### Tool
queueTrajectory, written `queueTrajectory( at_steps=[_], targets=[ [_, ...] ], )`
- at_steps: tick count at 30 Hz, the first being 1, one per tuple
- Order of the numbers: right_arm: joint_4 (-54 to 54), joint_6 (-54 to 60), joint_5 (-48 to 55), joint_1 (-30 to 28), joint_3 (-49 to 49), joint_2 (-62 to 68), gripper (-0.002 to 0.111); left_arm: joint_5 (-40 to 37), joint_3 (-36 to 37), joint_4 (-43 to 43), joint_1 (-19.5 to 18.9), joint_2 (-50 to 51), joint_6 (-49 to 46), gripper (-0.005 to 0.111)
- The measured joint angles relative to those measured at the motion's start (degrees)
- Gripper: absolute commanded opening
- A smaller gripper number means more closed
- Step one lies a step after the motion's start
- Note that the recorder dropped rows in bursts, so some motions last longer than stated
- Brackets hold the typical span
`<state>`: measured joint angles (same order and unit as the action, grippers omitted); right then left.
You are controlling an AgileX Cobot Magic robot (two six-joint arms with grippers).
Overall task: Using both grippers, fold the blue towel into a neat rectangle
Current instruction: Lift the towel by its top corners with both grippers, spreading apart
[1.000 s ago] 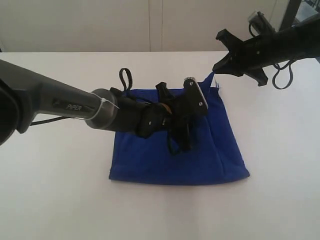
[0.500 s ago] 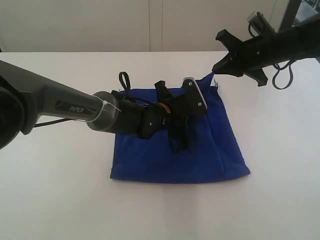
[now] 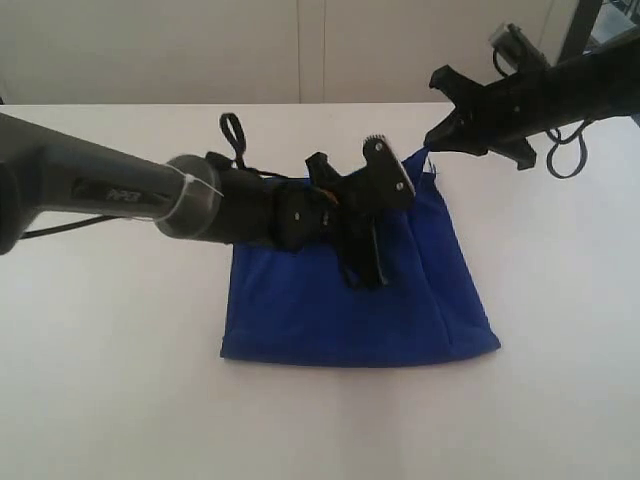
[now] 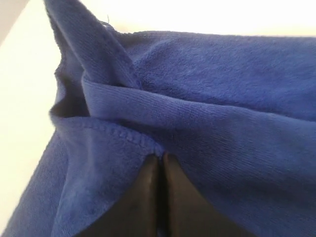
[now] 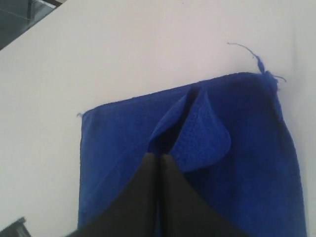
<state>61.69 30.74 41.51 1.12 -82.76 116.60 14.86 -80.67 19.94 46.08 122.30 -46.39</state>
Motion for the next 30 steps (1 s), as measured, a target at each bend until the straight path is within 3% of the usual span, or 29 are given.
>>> queueTrajectory(
  at_steps=[6, 12, 18, 24, 30],
  targets=[
    [-0.43, 11.16, 4.24, 0.0, 0.0, 0.0, 0.0, -17.82, 0.0, 5.34, -2.18, -10.5, 2.17, 0.0],
    [-10.08, 13.4, 8.27, 0.0, 0.0, -3.46, 0.0, -34.88, 0.0, 6.12, -8.04, -21.95, 12.37, 0.0],
    [-19.92, 13.6, 16.59, 0.0, 0.0, -11.93, 0.0, -51.02, 0.0, 9.33, -14.0, -31.12, 16.19, 0.0],
    [-23.56, 13.6, 26.1, 0.0, 0.0, -20.68, 0.0, -62.4, 0.0, 15.87, -14.78, -37.7, 16.33, 0.0],
    [-26.76, 12.0, 27.81, 0.0, 0.0, -30.15, 0.0, -72.06, 0.0, 18.25, -14.78, -43.66, 16.58, 0.0]
  ],
)
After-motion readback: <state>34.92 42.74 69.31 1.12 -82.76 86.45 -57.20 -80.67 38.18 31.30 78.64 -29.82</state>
